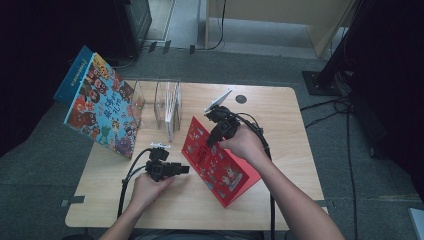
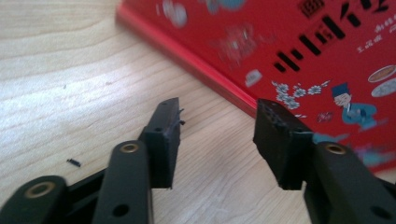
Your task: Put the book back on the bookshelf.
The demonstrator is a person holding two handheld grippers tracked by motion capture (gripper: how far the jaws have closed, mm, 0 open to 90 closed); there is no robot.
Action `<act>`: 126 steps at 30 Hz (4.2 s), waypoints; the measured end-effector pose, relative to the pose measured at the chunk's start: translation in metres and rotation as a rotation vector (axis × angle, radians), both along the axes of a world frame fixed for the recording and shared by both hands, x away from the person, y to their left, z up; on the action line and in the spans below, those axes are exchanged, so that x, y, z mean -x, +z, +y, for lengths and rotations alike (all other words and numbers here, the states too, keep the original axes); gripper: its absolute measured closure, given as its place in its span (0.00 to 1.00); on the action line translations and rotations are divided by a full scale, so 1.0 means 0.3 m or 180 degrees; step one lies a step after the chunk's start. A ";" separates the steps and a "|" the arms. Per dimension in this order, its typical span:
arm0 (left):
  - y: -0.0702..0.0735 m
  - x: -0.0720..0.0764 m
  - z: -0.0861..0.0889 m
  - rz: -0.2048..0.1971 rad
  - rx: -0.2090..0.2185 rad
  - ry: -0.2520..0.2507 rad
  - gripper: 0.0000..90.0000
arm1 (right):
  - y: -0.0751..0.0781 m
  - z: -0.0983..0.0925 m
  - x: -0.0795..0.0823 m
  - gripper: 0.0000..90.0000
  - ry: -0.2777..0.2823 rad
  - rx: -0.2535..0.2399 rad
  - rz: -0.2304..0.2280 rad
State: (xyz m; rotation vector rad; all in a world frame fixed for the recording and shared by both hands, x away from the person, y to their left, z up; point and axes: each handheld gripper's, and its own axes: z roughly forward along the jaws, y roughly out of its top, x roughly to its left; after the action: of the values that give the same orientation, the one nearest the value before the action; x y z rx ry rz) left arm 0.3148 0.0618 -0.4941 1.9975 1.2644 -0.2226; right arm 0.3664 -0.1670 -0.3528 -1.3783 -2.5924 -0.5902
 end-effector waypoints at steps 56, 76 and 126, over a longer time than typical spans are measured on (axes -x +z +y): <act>0.283 -0.024 0.087 -0.1056 0.1029 -0.0536 0.62 | -0.010 -0.257 0.090 0.86 0.0807 -0.1556 -0.0860; 0.396 -0.001 0.068 -0.1592 0.0563 -0.1157 0.86 | -0.050 -0.272 0.077 0.66 0.0791 -0.1492 -0.1250; 0.524 -0.039 0.060 -0.1352 -0.0085 -0.1469 0.85 | -0.256 -0.270 0.118 0.62 0.0406 -0.1331 -0.1783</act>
State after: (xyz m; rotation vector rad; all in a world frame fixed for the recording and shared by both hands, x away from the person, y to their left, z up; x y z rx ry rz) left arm 0.3264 0.0798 -0.3368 2.1894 0.5382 0.0045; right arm 0.3310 -0.2480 -0.4297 -1.0062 -2.6758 -1.5778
